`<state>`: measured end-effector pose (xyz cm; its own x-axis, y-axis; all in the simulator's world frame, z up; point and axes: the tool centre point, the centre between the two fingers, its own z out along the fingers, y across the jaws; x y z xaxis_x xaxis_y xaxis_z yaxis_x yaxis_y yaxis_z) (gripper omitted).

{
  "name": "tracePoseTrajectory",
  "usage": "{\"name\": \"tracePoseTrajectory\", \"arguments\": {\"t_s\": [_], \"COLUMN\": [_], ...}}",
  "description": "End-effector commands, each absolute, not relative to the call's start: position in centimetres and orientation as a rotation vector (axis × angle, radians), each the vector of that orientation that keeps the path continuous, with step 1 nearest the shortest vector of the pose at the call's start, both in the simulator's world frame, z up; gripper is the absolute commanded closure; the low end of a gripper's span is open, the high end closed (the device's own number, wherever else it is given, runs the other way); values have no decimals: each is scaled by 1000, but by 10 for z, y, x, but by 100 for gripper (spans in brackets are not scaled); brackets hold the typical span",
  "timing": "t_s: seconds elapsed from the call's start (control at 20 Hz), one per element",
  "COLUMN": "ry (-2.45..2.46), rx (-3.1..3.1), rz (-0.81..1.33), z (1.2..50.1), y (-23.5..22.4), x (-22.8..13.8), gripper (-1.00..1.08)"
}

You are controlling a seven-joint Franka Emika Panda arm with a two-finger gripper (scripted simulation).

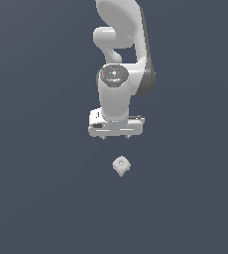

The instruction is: Pick up the object and move it to a goal position.

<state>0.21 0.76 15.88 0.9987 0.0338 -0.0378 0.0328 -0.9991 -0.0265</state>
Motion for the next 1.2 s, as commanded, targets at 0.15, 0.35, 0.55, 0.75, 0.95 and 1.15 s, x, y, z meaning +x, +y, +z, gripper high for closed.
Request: {"name": "tracePoseTrajectory", "arguments": {"t_s": [0.15, 0.35, 0.55, 0.75, 0.95, 1.15], "ry": [-194, -348, -539, -730, -879, -986], "rx": [-3115, -3107, -3085, -3050, -3013, -2981], "rz": [53, 45, 34, 24, 14, 7], "z": [150, 141, 129, 116, 105, 97], "y": [11, 15, 20, 25, 29, 32], "x": [13, 24, 38, 51, 61, 68], "gripper": [-92, -92, -92, -92, -92, -92]}}
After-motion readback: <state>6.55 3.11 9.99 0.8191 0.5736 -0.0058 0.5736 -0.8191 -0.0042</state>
